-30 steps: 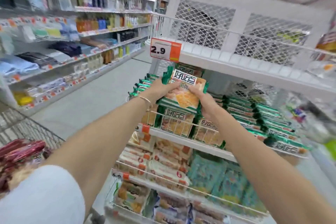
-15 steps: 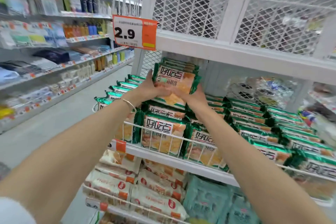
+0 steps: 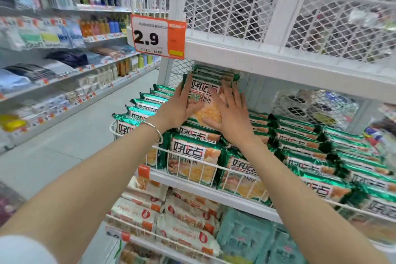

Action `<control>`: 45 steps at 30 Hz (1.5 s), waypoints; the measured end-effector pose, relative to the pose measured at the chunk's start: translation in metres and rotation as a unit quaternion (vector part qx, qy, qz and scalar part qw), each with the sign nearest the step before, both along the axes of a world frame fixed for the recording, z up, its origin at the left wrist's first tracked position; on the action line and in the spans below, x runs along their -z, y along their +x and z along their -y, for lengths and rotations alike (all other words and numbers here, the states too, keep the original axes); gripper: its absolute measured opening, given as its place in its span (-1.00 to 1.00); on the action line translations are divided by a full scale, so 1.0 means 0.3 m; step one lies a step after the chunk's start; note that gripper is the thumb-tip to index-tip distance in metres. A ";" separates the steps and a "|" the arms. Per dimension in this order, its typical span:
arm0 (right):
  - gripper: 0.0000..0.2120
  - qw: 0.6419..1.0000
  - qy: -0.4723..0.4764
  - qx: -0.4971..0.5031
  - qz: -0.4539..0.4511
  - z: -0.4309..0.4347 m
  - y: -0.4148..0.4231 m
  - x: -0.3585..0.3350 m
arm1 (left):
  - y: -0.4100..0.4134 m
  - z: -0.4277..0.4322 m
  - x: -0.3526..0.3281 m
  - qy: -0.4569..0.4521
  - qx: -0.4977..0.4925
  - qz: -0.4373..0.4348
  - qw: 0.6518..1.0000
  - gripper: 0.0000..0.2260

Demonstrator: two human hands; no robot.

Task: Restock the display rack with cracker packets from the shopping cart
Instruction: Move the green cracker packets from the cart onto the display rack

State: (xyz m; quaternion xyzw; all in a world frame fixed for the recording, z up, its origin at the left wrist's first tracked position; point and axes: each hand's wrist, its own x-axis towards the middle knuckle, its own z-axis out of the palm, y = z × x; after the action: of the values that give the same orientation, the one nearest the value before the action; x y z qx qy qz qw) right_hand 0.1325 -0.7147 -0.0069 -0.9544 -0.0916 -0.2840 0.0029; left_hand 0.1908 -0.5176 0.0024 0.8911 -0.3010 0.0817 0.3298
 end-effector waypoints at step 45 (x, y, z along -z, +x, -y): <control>-0.52 0.759 -0.036 -0.299 -0.578 -2.031 -0.059 0.416 | -0.864 -1.990 0.375 -0.289 -0.625 -0.387 0.614 -0.77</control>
State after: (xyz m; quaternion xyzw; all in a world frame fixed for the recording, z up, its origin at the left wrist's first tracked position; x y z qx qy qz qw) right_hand 0.1150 -0.1054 -0.1318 -0.8608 -0.3637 0.3400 0.1055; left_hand -0.0684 0.0793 -0.1100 0.6715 0.5229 -0.0015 0.5250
